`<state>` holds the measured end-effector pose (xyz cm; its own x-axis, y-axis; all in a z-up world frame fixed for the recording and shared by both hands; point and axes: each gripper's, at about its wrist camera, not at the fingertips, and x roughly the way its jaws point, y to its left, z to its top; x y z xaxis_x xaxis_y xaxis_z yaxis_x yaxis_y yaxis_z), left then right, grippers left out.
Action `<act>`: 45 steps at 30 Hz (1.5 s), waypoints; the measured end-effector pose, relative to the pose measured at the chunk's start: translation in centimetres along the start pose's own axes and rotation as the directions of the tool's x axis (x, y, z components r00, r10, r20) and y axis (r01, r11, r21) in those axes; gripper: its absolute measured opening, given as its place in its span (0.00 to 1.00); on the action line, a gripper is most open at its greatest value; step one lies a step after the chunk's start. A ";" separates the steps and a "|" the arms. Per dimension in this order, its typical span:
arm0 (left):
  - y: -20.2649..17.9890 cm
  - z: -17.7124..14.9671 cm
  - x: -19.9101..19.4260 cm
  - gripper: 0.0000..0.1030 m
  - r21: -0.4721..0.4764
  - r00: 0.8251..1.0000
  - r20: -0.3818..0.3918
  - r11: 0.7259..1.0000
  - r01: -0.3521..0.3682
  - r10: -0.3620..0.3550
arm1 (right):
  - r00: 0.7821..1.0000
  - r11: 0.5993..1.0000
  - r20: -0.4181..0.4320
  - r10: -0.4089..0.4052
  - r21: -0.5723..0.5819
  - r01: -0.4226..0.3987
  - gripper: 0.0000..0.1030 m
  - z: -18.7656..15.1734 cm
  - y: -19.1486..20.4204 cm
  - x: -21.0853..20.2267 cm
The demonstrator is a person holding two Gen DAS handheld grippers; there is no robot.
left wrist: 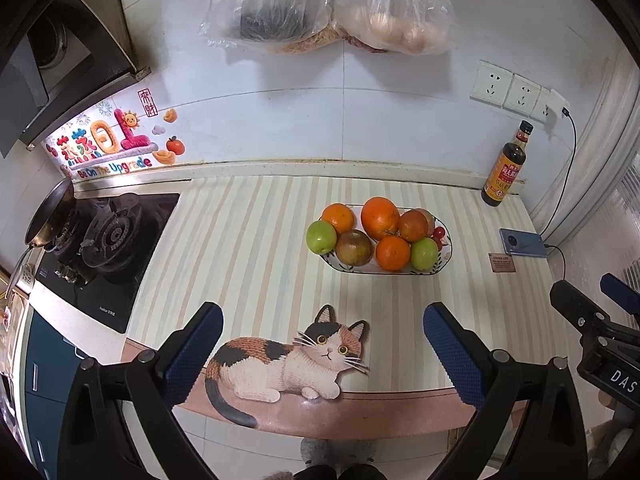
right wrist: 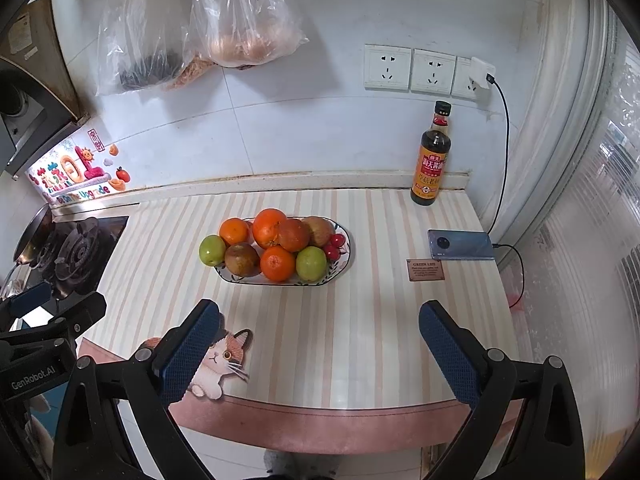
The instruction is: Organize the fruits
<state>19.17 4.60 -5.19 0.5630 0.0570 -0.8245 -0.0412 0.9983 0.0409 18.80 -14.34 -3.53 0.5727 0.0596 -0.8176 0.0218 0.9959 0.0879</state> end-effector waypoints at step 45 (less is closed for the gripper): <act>0.5 -0.5 -0.4 1.00 0.013 1.000 0.001 1.000 0.009 -0.009 | 1.000 1.000 -0.009 0.004 -0.006 -0.004 0.99 -0.5 1.2 -0.2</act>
<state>18.51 5.11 -5.14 0.5639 0.0479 -0.8245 -0.0256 0.9989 0.0405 18.30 -13.14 -3.55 0.5656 0.0645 -0.8221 0.0145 0.9960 0.0881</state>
